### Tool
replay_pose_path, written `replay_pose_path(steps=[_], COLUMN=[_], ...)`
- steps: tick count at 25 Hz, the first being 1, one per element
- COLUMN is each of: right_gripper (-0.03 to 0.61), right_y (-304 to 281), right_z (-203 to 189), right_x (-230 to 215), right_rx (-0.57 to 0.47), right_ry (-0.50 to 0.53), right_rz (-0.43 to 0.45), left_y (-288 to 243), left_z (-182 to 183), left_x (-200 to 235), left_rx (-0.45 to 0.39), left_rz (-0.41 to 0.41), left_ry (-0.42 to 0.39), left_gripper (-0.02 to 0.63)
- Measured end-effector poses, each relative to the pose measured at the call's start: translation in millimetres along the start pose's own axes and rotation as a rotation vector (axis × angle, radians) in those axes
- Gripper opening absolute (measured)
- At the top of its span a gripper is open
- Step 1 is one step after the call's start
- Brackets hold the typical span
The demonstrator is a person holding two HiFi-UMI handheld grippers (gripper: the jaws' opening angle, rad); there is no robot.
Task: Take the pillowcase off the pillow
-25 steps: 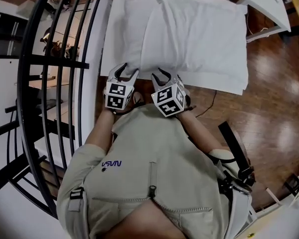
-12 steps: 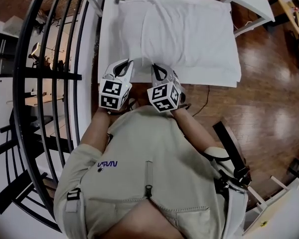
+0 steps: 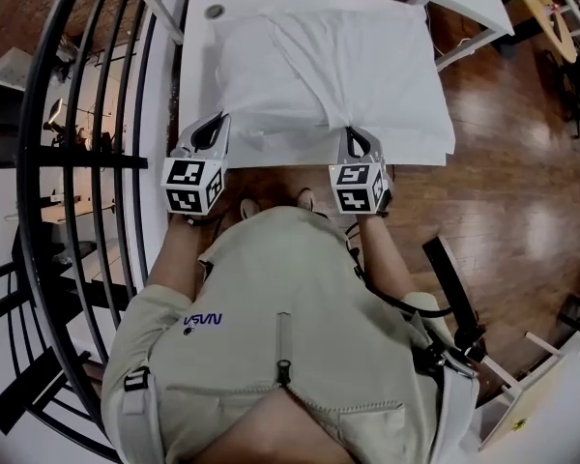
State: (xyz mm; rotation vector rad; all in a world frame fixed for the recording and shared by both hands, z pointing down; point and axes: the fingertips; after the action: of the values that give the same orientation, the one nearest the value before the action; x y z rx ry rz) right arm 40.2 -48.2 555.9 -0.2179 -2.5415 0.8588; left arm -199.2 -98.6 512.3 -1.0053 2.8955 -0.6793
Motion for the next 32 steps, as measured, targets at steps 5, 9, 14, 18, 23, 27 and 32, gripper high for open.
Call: replay_pose_path(steps=[5,9,14,18,23,27,32], right_gripper=[0.005,0.005,0.07,0.123,0.123,0.123,0.123], right_y=[-22,-32,-24,1,26,23,2], right_z=[-36,-50,-43,-22,24,54,81], right_x=[20,30,43,39,20,4,-6], right_rx=[0.1,0.14,0.121,0.037,-0.129,-0.223,-0.257], right_ry=[-0.034,-0.046,-0.088,-0.163,-0.149,-0.142,-0.145], right_rz=[0.079,0.146,0.295,0.408,0.476,0.467,0.445], left_y=[-1,-6,0,17,17,1,-18], left_z=[-66,-92,-84,-60,-28,-16,-3], left_x=[-6,-11,-16,-19,-24,-24,-19], left_rx=[0.13,0.185,0.154,0.104,0.038,0.05,0.049], left_rz=[0.03,0.04,-0.017,-0.005,0.068,0.093,0.107], left_ry=[0.088,0.1,0.208,0.202,0.185,0.137,0.107], left_gripper=[0.015,0.017,0.074,0.127,0.149,0.203,0.215])
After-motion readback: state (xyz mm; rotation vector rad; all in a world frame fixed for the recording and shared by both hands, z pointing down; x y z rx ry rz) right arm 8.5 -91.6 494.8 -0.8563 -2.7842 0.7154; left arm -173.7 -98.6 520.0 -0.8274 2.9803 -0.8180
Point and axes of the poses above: the fingertips, and each gripper's own axes: y backward along the fingers, x to its left, z out of its top, and after that the axes turned 2 degrees about y, right-handed
